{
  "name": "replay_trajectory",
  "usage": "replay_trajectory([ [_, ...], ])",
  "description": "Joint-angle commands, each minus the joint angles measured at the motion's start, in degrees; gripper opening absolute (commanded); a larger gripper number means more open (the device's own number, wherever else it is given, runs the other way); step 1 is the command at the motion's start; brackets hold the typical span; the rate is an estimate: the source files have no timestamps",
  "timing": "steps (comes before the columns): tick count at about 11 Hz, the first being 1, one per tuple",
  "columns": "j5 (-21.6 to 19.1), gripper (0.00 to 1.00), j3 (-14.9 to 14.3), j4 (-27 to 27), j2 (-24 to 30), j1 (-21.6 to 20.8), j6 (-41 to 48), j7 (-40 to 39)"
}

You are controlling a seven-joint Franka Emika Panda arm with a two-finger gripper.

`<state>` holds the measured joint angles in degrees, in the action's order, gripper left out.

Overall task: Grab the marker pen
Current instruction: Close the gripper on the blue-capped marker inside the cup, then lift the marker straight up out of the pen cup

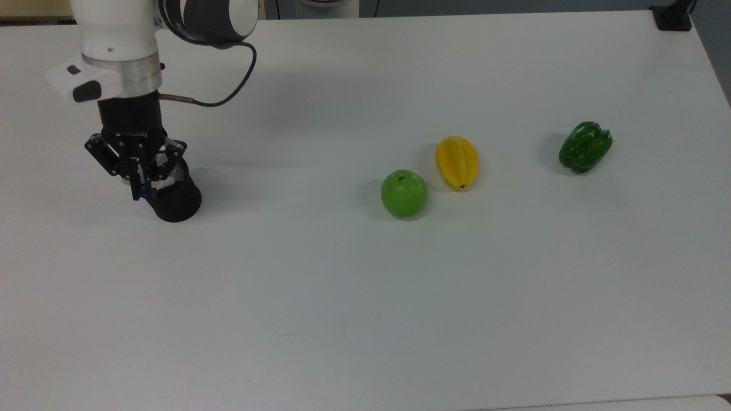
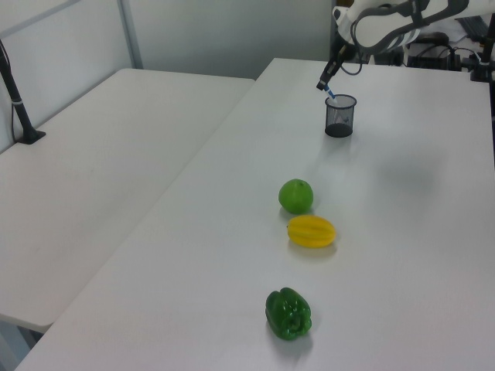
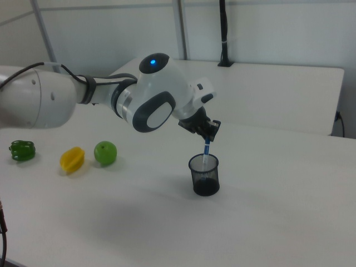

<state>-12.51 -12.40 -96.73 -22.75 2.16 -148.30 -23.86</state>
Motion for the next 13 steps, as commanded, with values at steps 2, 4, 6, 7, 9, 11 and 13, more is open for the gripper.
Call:
replay_trajectory([
  [2, -1.2, 0.00, -0.3, 0.3, 4.8, 0.1, 3.7, 0.0],
  [4, -1.2, 0.00, -0.3, 2.9, 6.7, 0.5, 9.7, -0.1],
  [6, -1.2, 0.00, -0.2, 3.0, 9.0, 0.4, 13.3, -0.1],
  [7, -1.2, 0.00, 0.7, 3.6, 10.2, 0.4, 16.4, -0.1],
  [9, -1.3, 0.00, 2.3, 5.0, 13.1, -0.1, 24.9, 0.1],
  [11, -1.4, 0.00, 4.0, 4.4, 16.1, -0.8, 34.0, 2.8],
  [13, -1.4, 0.00, 6.2, 3.3, 17.8, -3.0, 40.6, 7.5],
])
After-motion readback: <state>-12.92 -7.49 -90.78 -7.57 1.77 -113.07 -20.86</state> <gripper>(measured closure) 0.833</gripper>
